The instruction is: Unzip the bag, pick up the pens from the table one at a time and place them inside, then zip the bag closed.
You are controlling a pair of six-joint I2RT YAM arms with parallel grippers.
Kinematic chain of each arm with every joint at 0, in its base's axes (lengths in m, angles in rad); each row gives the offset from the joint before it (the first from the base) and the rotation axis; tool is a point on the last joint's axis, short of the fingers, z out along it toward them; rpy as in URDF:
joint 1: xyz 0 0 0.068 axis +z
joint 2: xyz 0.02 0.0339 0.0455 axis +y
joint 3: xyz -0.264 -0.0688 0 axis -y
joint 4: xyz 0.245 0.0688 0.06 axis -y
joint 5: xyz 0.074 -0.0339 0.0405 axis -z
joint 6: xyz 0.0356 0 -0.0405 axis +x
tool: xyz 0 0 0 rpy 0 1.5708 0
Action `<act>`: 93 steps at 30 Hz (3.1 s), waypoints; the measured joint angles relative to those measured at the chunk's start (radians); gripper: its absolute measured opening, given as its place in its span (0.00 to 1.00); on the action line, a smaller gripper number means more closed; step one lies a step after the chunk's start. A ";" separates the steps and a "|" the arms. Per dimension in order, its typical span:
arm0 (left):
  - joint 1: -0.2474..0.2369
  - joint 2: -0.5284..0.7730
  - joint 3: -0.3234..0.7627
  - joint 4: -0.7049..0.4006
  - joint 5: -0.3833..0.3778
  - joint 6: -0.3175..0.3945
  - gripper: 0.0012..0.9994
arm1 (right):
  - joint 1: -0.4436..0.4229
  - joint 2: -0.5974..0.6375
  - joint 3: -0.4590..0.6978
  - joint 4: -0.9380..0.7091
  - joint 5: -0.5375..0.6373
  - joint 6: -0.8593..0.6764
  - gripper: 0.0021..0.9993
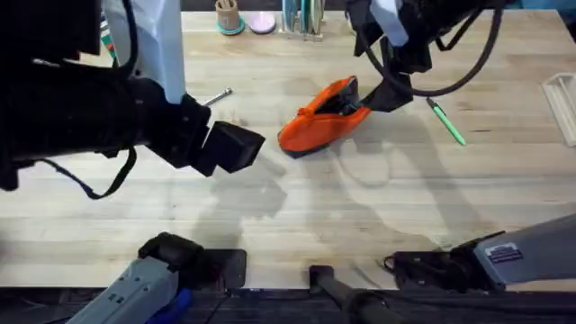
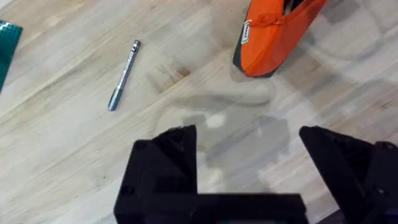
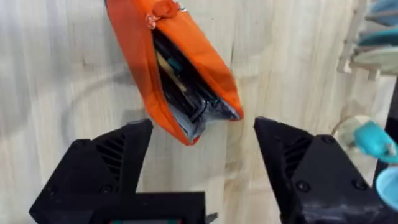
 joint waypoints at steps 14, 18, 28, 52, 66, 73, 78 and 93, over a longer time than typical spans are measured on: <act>0.000 0.000 0.000 0.000 0.000 0.000 1.00 | 0.000 -0.020 0.202 -0.088 0.067 0.465 1.00; 0.000 0.000 0.000 0.000 0.000 0.000 1.00 | 0.000 -0.020 0.249 -0.157 0.070 0.573 1.00; 0.000 0.000 0.000 0.000 0.000 0.000 1.00 | 0.000 -0.024 0.331 -0.349 0.071 0.752 1.00; 0.000 0.000 0.000 0.000 0.000 0.000 0.99 | -0.096 -0.101 0.336 -0.423 0.183 1.091 1.00; 0.000 0.000 0.000 0.000 0.000 0.000 0.99 | -0.281 -0.103 0.335 -0.515 0.190 1.136 1.00; 0.000 0.000 0.000 0.000 0.000 0.000 1.00 | -0.319 -0.103 0.191 -0.456 0.192 1.143 1.00; 0.000 0.000 0.000 0.000 0.000 0.000 1.00 | -0.334 -0.103 0.065 -0.366 0.194 1.143 1.00; 0.000 0.000 0.000 0.000 0.000 0.000 0.99 | -0.436 -0.102 -0.202 -0.189 0.263 1.112 1.00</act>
